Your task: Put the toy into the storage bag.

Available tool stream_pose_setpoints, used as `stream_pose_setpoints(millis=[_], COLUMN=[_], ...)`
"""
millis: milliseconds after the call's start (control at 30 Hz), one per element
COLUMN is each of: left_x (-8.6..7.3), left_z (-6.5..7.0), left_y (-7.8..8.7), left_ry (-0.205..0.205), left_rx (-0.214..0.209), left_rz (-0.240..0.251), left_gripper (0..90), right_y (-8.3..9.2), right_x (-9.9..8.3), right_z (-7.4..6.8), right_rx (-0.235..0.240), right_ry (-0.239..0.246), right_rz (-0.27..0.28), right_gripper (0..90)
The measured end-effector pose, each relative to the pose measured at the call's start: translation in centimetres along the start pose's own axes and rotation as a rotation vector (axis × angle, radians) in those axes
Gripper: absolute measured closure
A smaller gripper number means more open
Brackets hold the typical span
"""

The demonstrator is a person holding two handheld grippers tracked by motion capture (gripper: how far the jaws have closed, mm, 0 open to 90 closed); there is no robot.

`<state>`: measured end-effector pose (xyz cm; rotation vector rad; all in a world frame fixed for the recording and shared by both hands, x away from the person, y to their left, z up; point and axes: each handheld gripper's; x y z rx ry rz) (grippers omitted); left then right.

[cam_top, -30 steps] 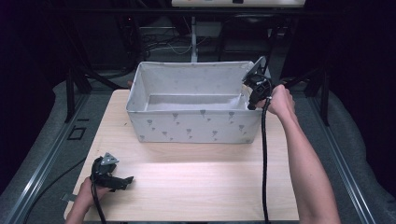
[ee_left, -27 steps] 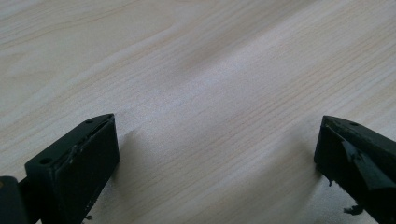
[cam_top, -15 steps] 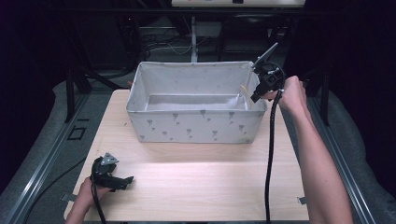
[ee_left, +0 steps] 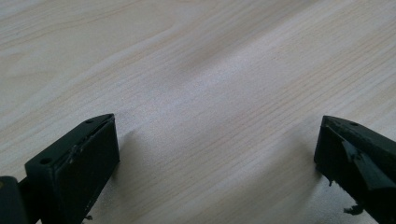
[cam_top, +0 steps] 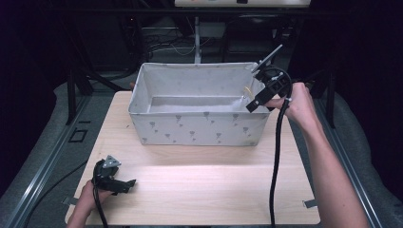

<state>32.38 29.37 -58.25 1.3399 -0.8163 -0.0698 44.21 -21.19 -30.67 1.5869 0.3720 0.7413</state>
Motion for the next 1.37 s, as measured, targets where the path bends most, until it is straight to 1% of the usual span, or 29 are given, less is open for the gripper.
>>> stream_pose_setpoints(millis=[67, 100, 200, 300, 367, 433, 500, 533, 567, 633, 867, 933, 1000, 1033, 1100, 1133, 1167, 1200, 1233, 1300, 1367], left_x=[0.0, 0.0, 0.0, 0.0, 0.0, 0.0, 0.0, 0.0, 0.0, 0.0, 0.0, 0.0, 0.0, 0.0, 0.0, 0.0, 0.0, 0.0, 0.1, 0.1, 0.1], left_z=[0.0, 0.0, 0.0, 0.0, 0.0, 0.0, 0.0, 0.0, 0.0, 0.0, 0.0, 0.0, 0.0, 0.0, 0.0, 0.0, 0.0, 0.0, 0.0, 0.0, 0.0], left_y=[0.0, 0.0, 0.0, 0.0, 0.0, 0.0, 0.0, 0.0, 0.0, 0.0, 0.0, 0.0, 0.0, 0.0, 0.0, 0.0, 0.0, 0.0, 0.0, 0.0, -0.1], left_ry=[0.001, -0.002, -0.005, -0.006, -0.003, -0.003, -0.003, -0.003, -0.005, -0.003, -0.003, -0.003, -0.004, -0.004, -0.005, -0.005, -0.003, 0.0, 0.0, 0.0, 0.001], left_rx=[-0.001, 0.002, 0.0, 0.0, 0.0, -0.001, -0.001, 0.0, 0.0, 0.0, -0.001, -0.001, 0.0, -0.001, -0.002, -0.002, -0.002, -0.005, -0.005, -0.004, 0.001], left_rz=[-0.001, -0.001, -0.003, -0.003, -0.003, -0.004, -0.003, -0.003, -0.003, -0.003, -0.003, -0.003, -0.002, -0.002, -0.002, -0.003, -0.002, -0.002, -0.002, 0.0, 0.003], left_gripper=[0.0, 0.0, 0.0, 0.0, 0.0, 0.0, 0.0, 0.0, 0.0, 0.0, 0.0, 0.0, 0.0, 0.0, 0.0, 0.0, 0.0, 0.0, 0.0, 0.0, 0.0], right_y=[-0.4, -0.7, -1.3, -2.2, -2.8, -3.5, -4.5, -4.8, -5.3, -6.4, -9.9, -11.0, -12.0, -12.8, -13.5, -13.9, -14.2, -14.6, -14.9, -15.4, -15.9], right_x=[-0.1, -0.3, -0.7, -1.2, -1.6, -2.0, -2.6, -2.8, -3.0, -3.5, -4.9, -5.4, -5.9, -6.2, -6.3, -6.4, -6.5, -6.5, -6.6, -6.6, -6.8], right_z=[-1.1, -1.9, -3.3, -4.9, -5.7, -6.5, -7.3, -7.5, -7.8, -8.3, -9.6, -10.0, -10.1, -10.2, -10.2, -10.2, -10.2, -10.2, -10.2, -10.1, -10.1], right_rx=[-0.002, 0.0, 0.008, 0.009, 0.013, 0.02, 0.028, 0.03, 0.037, 0.036, 0.063, 0.075, 0.095, 0.095, 0.084, 0.094, 0.098, 0.083, 0.09, 0.094, 0.077], right_ry=[0.021, 0.03, 0.055, 0.085, 0.1, 0.123, 0.135, 0.144, 0.145, 0.154, 0.175, 0.18, 0.174, 0.177, 0.192, 0.185, 0.191, 0.201, 0.192, 0.19, 0.198], right_rz=[0.001, 0.013, 0.022, 0.023, 0.024, 0.018, 0.017, 0.012, 0.02, 0.017, 0.002, -0.005, -0.003, -0.005, -0.031, -0.028, -0.044, -0.063, -0.052, -0.063, -0.072], right_gripper=[16.5, 15.1, 13.3, 9.5, 8.6, 8.3, 8.2, 8.2, 8.2, 8.1, 8.0, 8.0, 8.3, 9.1, 8.9, 8.9, 8.6, 8.9, 9.4, 9.3, 9.9])
Point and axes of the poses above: each handheld gripper's, and its own axes: y roughly backward along the jaws, x roughly out of its top, z roughly to its right, and after that the axes turned 9 degrees about -z, right-handed
